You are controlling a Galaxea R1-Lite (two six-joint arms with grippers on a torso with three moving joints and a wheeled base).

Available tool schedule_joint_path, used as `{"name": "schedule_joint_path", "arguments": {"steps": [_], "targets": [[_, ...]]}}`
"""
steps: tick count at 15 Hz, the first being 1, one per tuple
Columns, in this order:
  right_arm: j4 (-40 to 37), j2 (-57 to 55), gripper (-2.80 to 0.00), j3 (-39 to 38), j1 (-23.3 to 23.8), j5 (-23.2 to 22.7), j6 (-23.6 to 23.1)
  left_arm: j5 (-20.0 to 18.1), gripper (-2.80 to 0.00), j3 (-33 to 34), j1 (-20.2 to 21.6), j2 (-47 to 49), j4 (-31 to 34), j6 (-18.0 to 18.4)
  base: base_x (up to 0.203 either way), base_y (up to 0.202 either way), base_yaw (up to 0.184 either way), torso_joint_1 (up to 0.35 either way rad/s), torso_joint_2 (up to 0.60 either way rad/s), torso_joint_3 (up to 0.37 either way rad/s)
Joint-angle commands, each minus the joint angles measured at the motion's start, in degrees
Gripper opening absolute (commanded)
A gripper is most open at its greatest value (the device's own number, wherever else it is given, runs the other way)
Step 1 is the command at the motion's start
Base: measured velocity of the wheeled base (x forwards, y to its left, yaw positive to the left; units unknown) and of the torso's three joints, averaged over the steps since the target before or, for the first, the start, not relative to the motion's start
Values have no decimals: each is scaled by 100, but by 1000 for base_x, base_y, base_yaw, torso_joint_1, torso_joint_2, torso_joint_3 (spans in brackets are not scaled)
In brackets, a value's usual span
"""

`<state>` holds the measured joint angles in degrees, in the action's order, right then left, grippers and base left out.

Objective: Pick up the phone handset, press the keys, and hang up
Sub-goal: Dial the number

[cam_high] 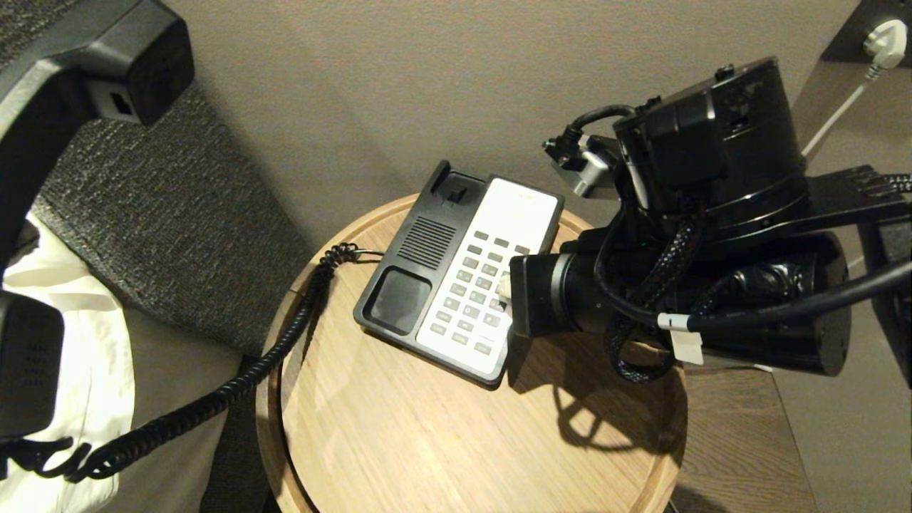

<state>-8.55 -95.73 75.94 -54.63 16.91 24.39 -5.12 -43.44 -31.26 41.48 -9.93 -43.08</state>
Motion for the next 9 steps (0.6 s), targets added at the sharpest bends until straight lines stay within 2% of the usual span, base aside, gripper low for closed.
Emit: {"name": "schedule_joint_path", "arguments": {"steps": [1,9], "targets": [[1,-30,-280,-8,5,98,13,-2,-280,-7,4,0,-9,-25,0,0,0,0,0,0],[12,-104,-280,-61,5,163,22,2,-280,-7,-3,-9,-9,-25,0,0,0,0,0,0]]}}
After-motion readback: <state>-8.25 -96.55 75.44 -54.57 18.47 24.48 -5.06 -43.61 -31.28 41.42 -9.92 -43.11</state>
